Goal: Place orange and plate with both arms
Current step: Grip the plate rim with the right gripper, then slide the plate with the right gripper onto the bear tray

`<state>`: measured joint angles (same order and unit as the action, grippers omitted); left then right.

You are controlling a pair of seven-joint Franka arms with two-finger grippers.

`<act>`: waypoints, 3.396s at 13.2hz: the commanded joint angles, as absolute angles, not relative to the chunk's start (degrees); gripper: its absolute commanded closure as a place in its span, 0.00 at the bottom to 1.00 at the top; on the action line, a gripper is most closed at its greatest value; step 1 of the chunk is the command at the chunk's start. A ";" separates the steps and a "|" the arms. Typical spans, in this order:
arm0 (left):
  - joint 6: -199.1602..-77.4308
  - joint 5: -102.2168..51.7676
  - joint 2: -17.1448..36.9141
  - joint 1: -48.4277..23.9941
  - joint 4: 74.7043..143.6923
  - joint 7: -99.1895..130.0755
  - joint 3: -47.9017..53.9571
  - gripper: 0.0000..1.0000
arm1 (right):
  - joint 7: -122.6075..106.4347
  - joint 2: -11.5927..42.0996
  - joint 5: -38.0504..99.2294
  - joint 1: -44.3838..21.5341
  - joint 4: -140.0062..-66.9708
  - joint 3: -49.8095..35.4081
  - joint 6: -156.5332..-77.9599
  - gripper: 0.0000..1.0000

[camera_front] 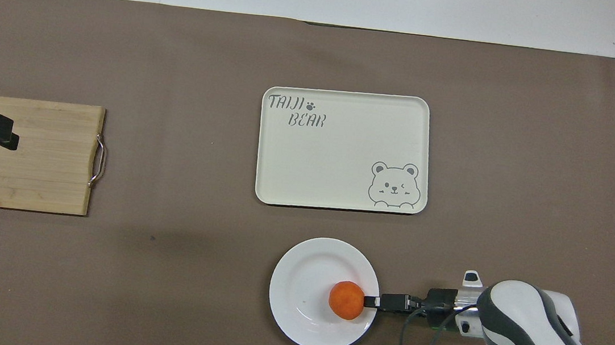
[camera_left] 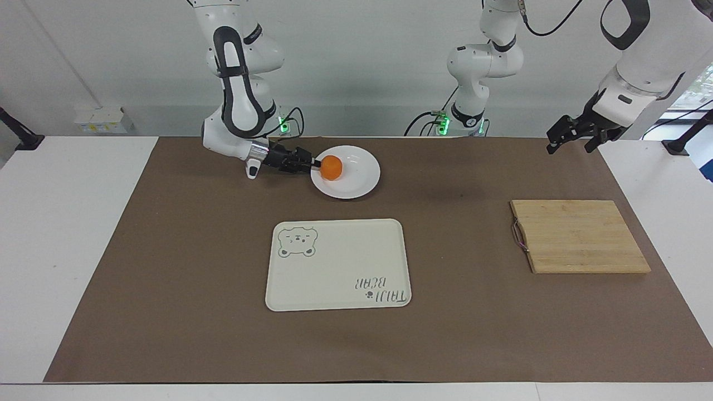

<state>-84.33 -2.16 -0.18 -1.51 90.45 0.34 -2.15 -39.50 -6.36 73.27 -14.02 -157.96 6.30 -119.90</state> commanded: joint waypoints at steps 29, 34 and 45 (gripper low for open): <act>-83.06 -1.41 -0.62 -1.85 90.18 0.97 -2.64 0.00 | -25.15 11.41 71.72 -10.56 -117.37 6.68 -112.25 1.00; -83.14 -1.41 -0.62 -1.84 90.18 1.05 -2.72 0.00 | -24.70 24.06 73.03 -7.65 -102.76 6.50 -110.65 1.00; -83.14 -1.41 -0.62 -1.84 90.18 1.05 -2.72 0.00 | -33.12 28.21 72.60 -9.84 -107.13 6.50 -116.45 1.00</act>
<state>-84.26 -2.16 -0.18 -1.48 90.45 0.35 -2.47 -30.25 28.45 72.82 -9.66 -105.58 6.59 -115.81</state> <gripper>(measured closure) 0.000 0.956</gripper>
